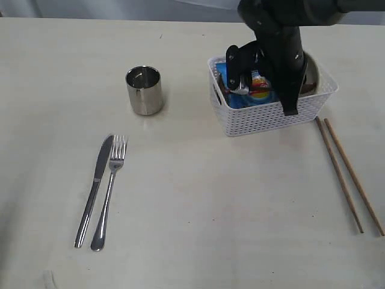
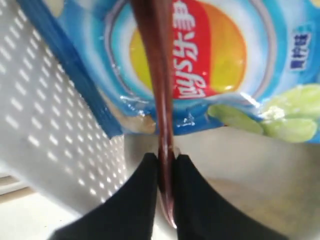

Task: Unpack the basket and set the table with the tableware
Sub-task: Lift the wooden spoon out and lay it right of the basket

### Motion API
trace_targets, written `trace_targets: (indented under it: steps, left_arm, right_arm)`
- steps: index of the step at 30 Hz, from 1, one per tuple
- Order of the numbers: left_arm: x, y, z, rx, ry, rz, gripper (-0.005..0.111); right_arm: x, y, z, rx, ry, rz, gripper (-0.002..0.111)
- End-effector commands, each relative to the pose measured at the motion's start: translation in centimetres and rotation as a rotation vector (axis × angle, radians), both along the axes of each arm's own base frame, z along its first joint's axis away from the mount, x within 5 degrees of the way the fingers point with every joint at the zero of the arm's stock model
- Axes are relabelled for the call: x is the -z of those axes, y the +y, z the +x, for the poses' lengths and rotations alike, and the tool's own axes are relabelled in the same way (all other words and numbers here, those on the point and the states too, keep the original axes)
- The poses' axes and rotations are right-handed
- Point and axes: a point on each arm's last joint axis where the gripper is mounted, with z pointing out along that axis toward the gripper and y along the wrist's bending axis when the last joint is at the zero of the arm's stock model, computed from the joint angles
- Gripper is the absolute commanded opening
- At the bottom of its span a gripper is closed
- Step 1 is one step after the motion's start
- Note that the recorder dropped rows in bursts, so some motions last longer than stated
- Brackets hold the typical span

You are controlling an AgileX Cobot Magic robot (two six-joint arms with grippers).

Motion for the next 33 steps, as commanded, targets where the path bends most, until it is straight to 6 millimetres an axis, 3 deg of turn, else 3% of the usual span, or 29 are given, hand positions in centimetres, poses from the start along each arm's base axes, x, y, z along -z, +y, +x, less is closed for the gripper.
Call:
trace_targets:
  steps: [1, 8, 16, 19, 24, 26, 30, 33]
  left_arm:
    - [0.0, 0.0, 0.0, 0.006, -0.008, 0.004, 0.0]
    - [0.0, 0.0, 0.0, 0.006, -0.008, 0.004, 0.0]
    - [0.0, 0.0, 0.0, 0.006, -0.008, 0.004, 0.0]
    - [0.0, 0.0, 0.0, 0.006, -0.008, 0.004, 0.0]
    - [0.0, 0.0, 0.0, 0.006, -0.008, 0.004, 0.0]
    - [0.0, 0.0, 0.0, 0.006, -0.008, 0.004, 0.0]
    - [0.0, 0.0, 0.0, 0.006, -0.008, 0.004, 0.0]
    - [0.0, 0.0, 0.0, 0.006, -0.008, 0.004, 0.0]
  right_arm:
    - [-0.5, 0.5, -0.7, 0.003, 0.017, -0.013, 0.0]
    - [-1.3, 1.6, -1.3, -0.024, -0.013, -0.004, 0.0]
    - [-5.9, 0.7, -1.6, 0.081, -0.207, 0.088, 0.0]
    - [-7.4, -2.3, -1.0, 0.302, -0.272, 0.166, 0.0]
    - [-7.4, -10.8, -0.2, 0.82, -0.29, 0.195, 0.0]
    - [-7.3, -12.9, -0.2, 0.995, -0.302, 0.251, 0.0]
    - [-5.5, -16.4, -1.5, 1.282, -0.172, 0.373, 0.0]
    - [-3.5, -18.7, -3.1, 1.37, -0.109, 0.322, 0.0]
